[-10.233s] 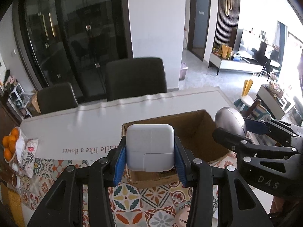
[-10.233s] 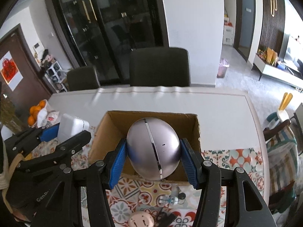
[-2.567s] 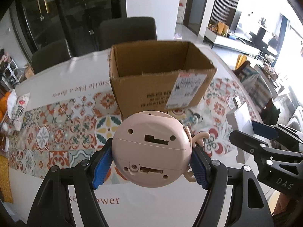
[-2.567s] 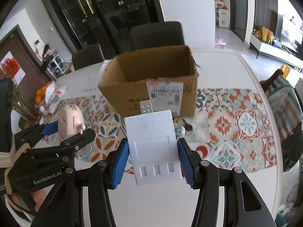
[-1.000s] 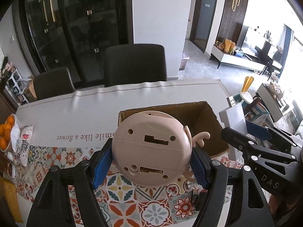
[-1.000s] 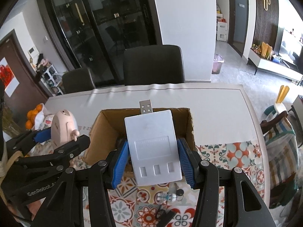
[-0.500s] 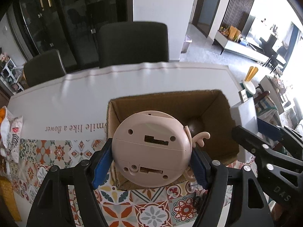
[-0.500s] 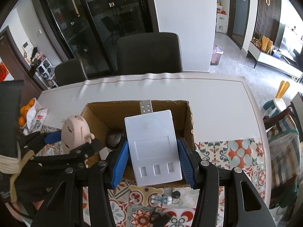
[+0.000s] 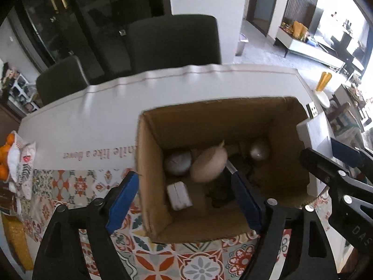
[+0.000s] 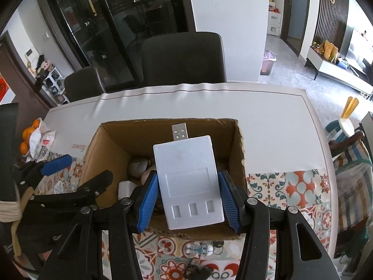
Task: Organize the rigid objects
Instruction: 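Open the left tool to drop the pink toy while the right tool releases the power bank, then withdraw both tools from the box toward the black adapter and keychain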
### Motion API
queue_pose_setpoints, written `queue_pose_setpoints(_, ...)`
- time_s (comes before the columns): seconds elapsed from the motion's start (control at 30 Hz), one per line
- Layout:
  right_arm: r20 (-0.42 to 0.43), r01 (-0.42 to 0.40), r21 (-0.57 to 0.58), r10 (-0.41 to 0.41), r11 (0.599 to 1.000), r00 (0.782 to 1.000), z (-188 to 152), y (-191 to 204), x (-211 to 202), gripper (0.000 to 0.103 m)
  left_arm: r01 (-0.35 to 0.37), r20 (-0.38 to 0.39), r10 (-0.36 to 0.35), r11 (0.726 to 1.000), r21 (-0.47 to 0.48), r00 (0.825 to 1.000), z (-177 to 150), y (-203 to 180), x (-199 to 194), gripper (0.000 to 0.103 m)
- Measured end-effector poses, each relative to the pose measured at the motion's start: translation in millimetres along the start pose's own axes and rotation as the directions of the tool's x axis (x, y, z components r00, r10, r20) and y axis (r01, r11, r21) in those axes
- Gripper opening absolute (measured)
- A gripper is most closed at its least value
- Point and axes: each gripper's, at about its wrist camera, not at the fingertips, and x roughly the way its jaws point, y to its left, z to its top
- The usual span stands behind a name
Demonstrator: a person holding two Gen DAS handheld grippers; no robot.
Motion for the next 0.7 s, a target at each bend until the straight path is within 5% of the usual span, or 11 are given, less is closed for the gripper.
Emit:
queue_pose_setpoints(0.1,0.002,-0.016,0.003,0.016,1.0,1.0,2,4,1,0.053,-0.014,0.02,0.014,1.0,-0.019,1.0,0,7,-8,0.085)
queue_pose_setpoints(0.2,0.011,-0.006,0.002,0.006,1.0,1.0,2,6,-2,0.066,-0.022,0.042,0.023,0.999,-0.037,0.999,-1,14,-17,0.086)
queue_pose_setpoints(0.43,0.012,-0.006,0.023,0.005,1.0,1.0,-11,5,-16,0.066,-0.058,0.096,0.063,0.997,-0.058,0.993,-10,22,-39,0.088)
queue_pose_setpoints(0.7,0.073,-0.018,0.043,0.015,0.999,0.997,-36,1,-55,0.066,-0.012,0.13,0.02,0.998,-0.058,0.991,-32,22,-68,0.092)
